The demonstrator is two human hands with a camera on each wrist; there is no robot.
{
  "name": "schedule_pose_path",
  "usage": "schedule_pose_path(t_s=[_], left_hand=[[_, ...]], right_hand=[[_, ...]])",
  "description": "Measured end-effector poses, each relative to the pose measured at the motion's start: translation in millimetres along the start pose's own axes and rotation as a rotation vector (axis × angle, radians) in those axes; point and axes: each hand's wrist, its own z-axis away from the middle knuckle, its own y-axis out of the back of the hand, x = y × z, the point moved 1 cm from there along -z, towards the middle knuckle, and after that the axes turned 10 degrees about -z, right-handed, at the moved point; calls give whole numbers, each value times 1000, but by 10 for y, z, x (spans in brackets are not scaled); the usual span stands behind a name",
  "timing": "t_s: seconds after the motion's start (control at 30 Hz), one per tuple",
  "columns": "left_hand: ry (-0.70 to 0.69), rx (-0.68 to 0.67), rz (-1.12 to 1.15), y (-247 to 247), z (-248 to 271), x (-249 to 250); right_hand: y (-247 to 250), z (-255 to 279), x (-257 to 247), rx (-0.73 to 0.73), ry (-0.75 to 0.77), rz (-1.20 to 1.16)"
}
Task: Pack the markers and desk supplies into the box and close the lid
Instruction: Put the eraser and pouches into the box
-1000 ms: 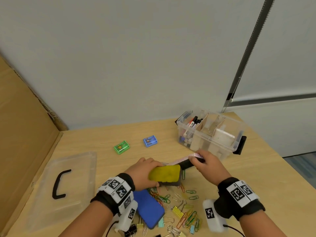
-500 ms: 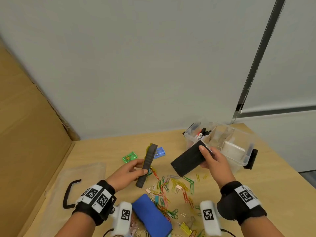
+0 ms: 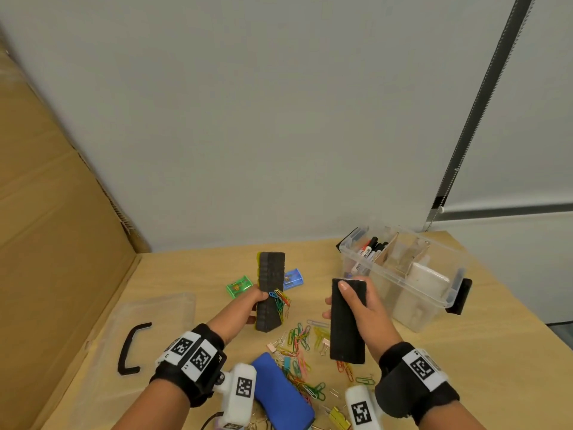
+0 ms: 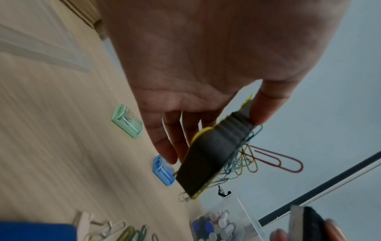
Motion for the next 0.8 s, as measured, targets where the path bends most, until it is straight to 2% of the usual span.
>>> schedule_pose_path(t_s=[0.1,0.17,0.33,0.5,0.63,0.8], left_hand=[[21,17,39,-55,-25,7],[46,33,62,-88,-45,8],[62,54,61,-130,-83,35],[53,13,122,-214,-104,49],[29,11,170,-239,-122,50],[54,67,215,-209,-158,-37]], right_hand=[[-25,19,54,-102,-11,115],[-47,7,71,-187,-8,273],[-152,-24,79,-234,217,657],[-302,1,101,-316,392,722],[-301,21,212,-434,371,802],[-126,25,298,-458,266,1010]])
